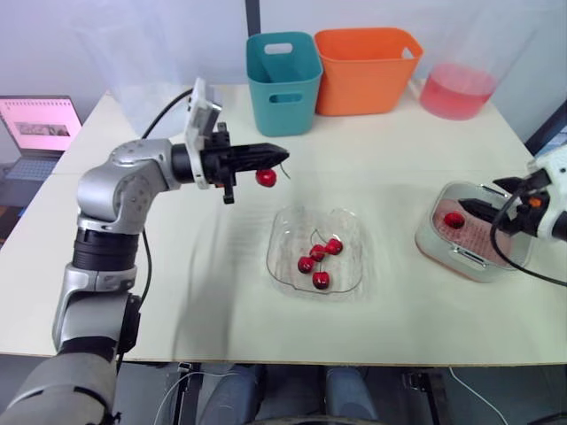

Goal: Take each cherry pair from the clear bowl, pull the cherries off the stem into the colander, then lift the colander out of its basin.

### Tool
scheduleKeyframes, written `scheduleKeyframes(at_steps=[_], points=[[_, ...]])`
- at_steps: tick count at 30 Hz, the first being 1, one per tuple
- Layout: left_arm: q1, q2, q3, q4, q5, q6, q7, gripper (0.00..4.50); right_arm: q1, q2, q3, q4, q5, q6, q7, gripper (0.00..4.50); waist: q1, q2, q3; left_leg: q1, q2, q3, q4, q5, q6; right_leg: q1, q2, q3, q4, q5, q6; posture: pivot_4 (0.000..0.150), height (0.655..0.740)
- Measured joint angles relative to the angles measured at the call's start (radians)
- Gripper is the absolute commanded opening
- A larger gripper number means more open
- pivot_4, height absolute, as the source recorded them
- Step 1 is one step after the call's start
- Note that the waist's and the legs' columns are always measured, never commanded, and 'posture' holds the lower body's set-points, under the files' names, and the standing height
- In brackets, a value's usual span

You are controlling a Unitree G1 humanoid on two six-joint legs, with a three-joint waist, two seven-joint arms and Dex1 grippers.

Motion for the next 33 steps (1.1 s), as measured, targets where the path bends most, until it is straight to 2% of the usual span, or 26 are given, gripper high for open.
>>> scheduleKeyframes(at_steps=[3, 7, 9, 12, 18, 27, 33], points=[[-0.007, 0.004, 0.015, 0.016, -0.007, 0.006, 0.001, 0.0, -0.082, 0.008, 0.011, -0.083, 0.113, 0.105, 0.029, 4.35, -0.004, 0.0, 0.0, 0.0, 0.001, 0.0, 0.0, 0.0, 0.0, 0.0, 0.0, 0.0, 0.0, 0.0, 0.0, 0.15, 0.74], [-0.045, 0.008, 0.025, 0.015, -0.035, 0.03, 0.002, 0.0, -0.309, 0.178, 0.126, -0.265, 0.266, 0.223, -0.04, 4.44, -0.013, -0.001, 0.0, 0.0, 0.003, -0.001, 0.0, 0.0, 0.0, 0.0, 0.002, -0.001, 0.0, 0.0, 0.0, 0.15, 0.74], [-0.051, 0.009, 0.025, 0.011, -0.04, 0.035, 0.001, 0.0, -0.344, 0.262, 0.2, -0.3, 0.291, 0.256, -0.083, 4.44, -0.01, -0.001, 0.0, 0.0, 0.003, -0.001, 0.0, 0.0, 0.0, 0.0, 0.001, -0.001, 0.0, 0.0, 0.0, 0.15, 0.74], [-0.05, 0.014, 0.026, 0.009, -0.045, 0.049, 0.002, 0.0, -0.383, 0.399, 0.27, -0.313, 0.363, 0.333, -0.155, 4.44, 0.001, -0.001, 0.0, -0.002, 0.002, -0.002, 0.0, 0.0, 0.0, -0.001, 0.0, -0.001, 0.0, 0.0, 0.0, 0.15, 0.74], [-0.048, 0.004, 0.028, -0.029, -0.078, 0.077, 0.007, 0.0, -0.46, 0.588, 0.299, -0.29, 0.441, 0.386, -0.261, 4.44, 0.001, -0.001, 0.0, -0.002, 0.002, -0.003, 0.0, 0.0, 0.0, -0.001, 0.0, -0.001, 0.0, 0.0, 0.0, 0.15, 0.74], [-0.048, -0.001, 0.028, -0.049, -0.103, 0.097, 0.021, 0.0, -0.484, 0.7, 0.367, -0.28, 0.445, 0.387, -0.317, 4.44, -0.009, -0.001, 0.0, -0.001, 0.002, -0.003, 0.0, 0.0, 0.0, -0.003, 0.001, 0.0, 0.001, 0.0, 0.0, 0.15, 0.74], [-0.048, -0.003, 0.027, -0.049, -0.103, 0.096, 0.025, 0.0, -0.507, 0.725, 0.377, -0.261, 0.444, 0.385, -0.326, 4.44, -0.023, -0.001, 0.0, -0.001, 0.002, -0.003, 0.0, 0.0, 0.0, -0.002, 0.001, 0.0, 0.001, 0.0, 0.0, 0.15, 0.74]])
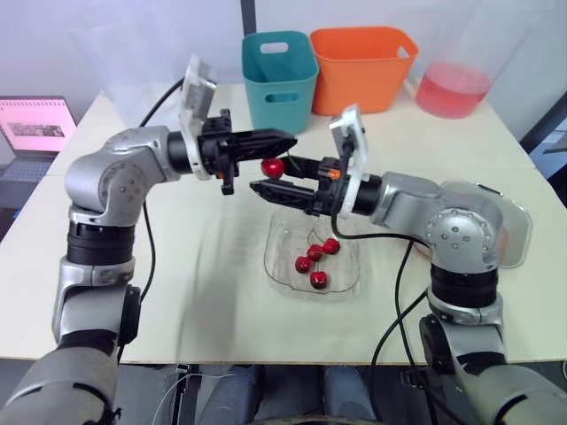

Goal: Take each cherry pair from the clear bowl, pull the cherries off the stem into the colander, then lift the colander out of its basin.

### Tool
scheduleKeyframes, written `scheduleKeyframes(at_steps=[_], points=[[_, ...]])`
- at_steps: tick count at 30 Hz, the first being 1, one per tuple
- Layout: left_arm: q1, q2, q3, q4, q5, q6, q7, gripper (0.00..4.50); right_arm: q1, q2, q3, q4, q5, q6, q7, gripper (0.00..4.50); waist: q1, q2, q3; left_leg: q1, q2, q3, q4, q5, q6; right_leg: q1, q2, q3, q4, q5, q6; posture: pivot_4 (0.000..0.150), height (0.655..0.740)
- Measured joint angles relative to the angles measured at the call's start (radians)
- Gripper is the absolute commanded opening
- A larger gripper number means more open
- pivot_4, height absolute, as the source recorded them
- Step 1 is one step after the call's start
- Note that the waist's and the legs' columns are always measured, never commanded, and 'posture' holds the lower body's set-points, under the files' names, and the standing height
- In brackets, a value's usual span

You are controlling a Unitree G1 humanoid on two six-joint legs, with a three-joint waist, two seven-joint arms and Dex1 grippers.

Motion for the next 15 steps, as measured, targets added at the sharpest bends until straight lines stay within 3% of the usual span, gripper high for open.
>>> scheduleKeyframes(at_steps=[4, 5, 8, 13, 15], points=[[0.0, -0.004, -0.006, 0.0, 0.0, -0.001, 0.0, 0.0, -0.002, 0.01, 0.001, 0.009, 0.0, 0.0, -0.003, 4.44, -0.005, 0.0, 0.0, 0.0, 0.0, 0.0, 0.0, 0.0, 0.0, -0.001, 0.0, 0.0, 0.0, 0.0, 0.0, 0.15, 0.74], [0.0, -0.005, -0.006, 0.0, 0.0, -0.001, 0.0, 0.0, -0.003, 0.011, 0.001, 0.01, 0.0, 0.0, -0.003, 4.19, -0.005, 0.0, 0.0, 0.0, 0.0, 0.0, 0.0, 0.0, 0.0, -0.001, 0.0, 0.0, 0.001, 0.0, 0.0, 0.15, 0.74], [0.0, -0.007, -0.007, 0.0, 0.0, -0.001, 0.0, 0.0, -0.011, 0.02, 0.001, 0.016, 0.0, -0.002, -0.005, 3.18, -0.005, 0.0, 0.0, 0.0, 0.0, 0.0, 0.0, 0.0, 0.0, -0.001, 0.0, 0.0, 0.001, 0.0, 0.0, 0.15, 0.74], [0.0, -0.007, -0.007, 0.0, 0.0, -0.002, 0.001, 0.0, -0.012, 0.021, 0.003, 0.016, -0.003, -0.003, -0.005, 0.71, -0.004, 0.0, 0.0, 0.0, 0.0, 0.0, 0.0, 0.0, 0.0, -0.001, 0.0, 0.0, 0.001, 0.0, 0.0, 0.15, 0.74], [0.0, -0.007, -0.007, 0.0, 0.001, -0.002, 0.001, 0.0, -0.012, 0.02, 0.005, 0.016, -0.004, -0.004, -0.005, 0.71, -0.004, 0.0, 0.0, 0.0, 0.0, 0.0, 0.0, 0.0, 0.0, -0.001, 0.0, 0.0, 0.001, 0.0, 0.0, 0.15, 0.74]])
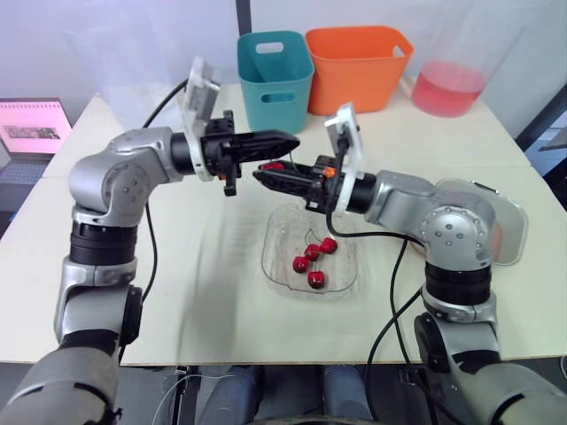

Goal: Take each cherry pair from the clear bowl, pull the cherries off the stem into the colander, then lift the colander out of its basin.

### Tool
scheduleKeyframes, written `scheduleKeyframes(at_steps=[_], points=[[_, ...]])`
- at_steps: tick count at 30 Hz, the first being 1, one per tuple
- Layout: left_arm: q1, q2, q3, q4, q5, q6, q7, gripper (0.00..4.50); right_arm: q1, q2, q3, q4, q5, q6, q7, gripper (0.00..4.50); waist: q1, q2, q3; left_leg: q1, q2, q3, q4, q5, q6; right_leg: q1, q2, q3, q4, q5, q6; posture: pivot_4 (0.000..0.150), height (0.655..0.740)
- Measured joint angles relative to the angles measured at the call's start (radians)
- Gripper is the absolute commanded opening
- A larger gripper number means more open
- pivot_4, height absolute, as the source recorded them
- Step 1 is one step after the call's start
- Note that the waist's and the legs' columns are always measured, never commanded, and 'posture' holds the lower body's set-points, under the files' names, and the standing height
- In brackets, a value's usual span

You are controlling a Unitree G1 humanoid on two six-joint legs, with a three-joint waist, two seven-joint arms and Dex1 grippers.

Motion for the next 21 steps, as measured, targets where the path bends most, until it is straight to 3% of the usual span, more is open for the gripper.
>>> scheduleKeyframes(at_steps=[13, 21], points=[[-0.048, -0.012, 0.031, 0.018, -0.016, 0.0, 0.024, 0.0, 0.091, -0.084, 0.103, -0.02, -0.084, -0.033, 0.052, 0.71, 0.0, 0.0, 0.0, 0.0, 0.0, 0.0, 0.0, 0.0, 0.0, 0.0, 0.0, 0.0, 0.0, 0.0, 0.0, 0.15, 0.74], [-0.011, -0.006, 0.018, 0.015, 0.016, -0.03, 0.019, 0.0, 0.133, -0.197, 0.032, -0.07, -0.091, -0.046, 0.087, 0.71, 0.005, 0.0, 0.0, 0.0, -0.001, 0.0, 0.0, 0.0, 0.0, 0.001, -0.001, 0.0, -0.001, 0.0, 0.0, 0.15, 0.74]])
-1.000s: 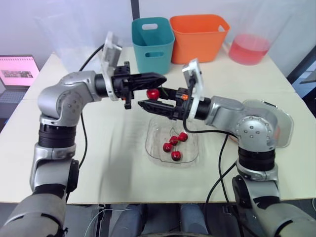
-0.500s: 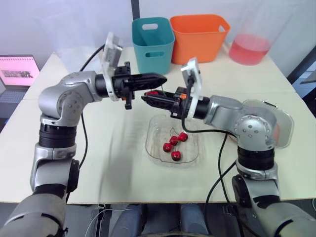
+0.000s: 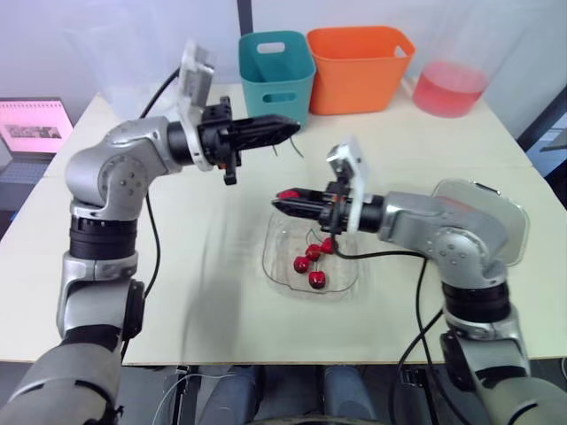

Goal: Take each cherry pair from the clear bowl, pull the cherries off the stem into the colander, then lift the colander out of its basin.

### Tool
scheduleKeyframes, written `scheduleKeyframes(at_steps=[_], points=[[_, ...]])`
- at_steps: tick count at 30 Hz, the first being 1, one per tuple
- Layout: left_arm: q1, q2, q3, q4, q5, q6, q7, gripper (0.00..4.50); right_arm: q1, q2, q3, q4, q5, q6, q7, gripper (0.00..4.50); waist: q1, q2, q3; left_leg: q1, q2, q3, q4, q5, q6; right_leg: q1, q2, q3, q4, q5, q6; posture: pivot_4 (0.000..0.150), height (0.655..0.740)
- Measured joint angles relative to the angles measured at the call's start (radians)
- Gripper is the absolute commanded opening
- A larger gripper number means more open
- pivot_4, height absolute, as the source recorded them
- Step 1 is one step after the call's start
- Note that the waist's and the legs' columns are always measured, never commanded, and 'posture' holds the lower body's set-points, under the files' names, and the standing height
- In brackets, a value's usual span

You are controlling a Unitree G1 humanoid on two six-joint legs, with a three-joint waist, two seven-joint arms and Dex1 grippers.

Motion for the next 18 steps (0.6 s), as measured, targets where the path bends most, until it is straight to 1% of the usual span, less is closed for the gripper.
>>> scheduleKeyframes(at_steps=[3, 4, 5, 8, 9, 13, 18], points=[[0.039, 0.017, -0.024, -0.002, 0.036, -0.032, -0.005, 0.0, 0.051, -0.168, -0.142, -0.007, -0.01, -0.025, 0.034, 0.71, 0.012, 0.0, 0.0, 0.0, -0.001, 0.0, 0.0, 0.0, 0.001, 0.001, -0.001, 0.0, -0.001, 0.0, 0.0, 0.15, 0.74], [0.053, 0.023, -0.029, -0.002, 0.051, -0.043, -0.009, 0.0, 0.087, -0.25, -0.204, 0.002, -0.028, -0.043, 0.053, 0.71, 0.021, 0.0, 0.0, 0.0, -0.001, 0.001, 0.0, -0.001, 0.001, 0.001, -0.001, 0.0, -0.002, 0.0, 0.0, 0.15, 0.74], [0.065, 0.032, -0.029, -0.001, 0.057, -0.05, -0.012, 0.0, 0.104, -0.292, -0.24, 0.018, -0.044, -0.052, 0.061, 0.71, 0.023, 0.0, 0.0, 0.0, -0.001, 0.003, 0.0, -0.001, 0.001, 0.001, -0.001, 0.0, -0.002, 0.0, 0.0, 0.15, 0.74], [0.085, 0.028, -0.042, -0.002, 0.08, -0.083, -0.024, 0.0, 0.254, -0.48, -0.327, 0.085, -0.157, -0.159, 0.133, 0.71, 0.03, 0.0, 0.0, 0.0, -0.001, 0.004, 0.0, -0.002, 0.003, 0.002, -0.001, -0.001, -0.002, 0.0, 0.0, 0.15, 0.74], [0.09, 0.029, -0.042, 0.0, 0.086, -0.089, -0.027, 0.0, 0.308, -0.519, -0.342, 0.116, -0.198, -0.189, 0.155, 0.71, 0.029, -0.001, 0.0, 0.0, -0.001, 0.004, 0.001, -0.002, 0.003, 0.002, -0.001, -0.001, -0.002, 0.0, 0.0, 0.15, 0.74], [0.089, 0.008, -0.063, 0.009, 0.096, -0.109, -0.039, 0.0, 0.48, -0.571, -0.383, 0.188, -0.292, -0.296, 0.237, 0.71, 0.02, 0.0, 0.0, 0.001, 0.0, 0.006, 0.001, -0.002, 0.003, 0.002, 0.0, 0.0, -0.001, 0.0, 0.0, 0.15, 0.74], [0.089, -0.005, -0.069, 0.027, 0.109, -0.128, -0.047, 0.0, 0.555, -0.569, -0.407, 0.244, -0.353, -0.366, 0.256, 0.71, 0.018, 0.0, 0.0, 0.001, 0.001, 0.007, 0.001, -0.002, 0.003, 0.002, 0.0, 0.0, -0.001, 0.0, 0.0, 0.15, 0.74]])
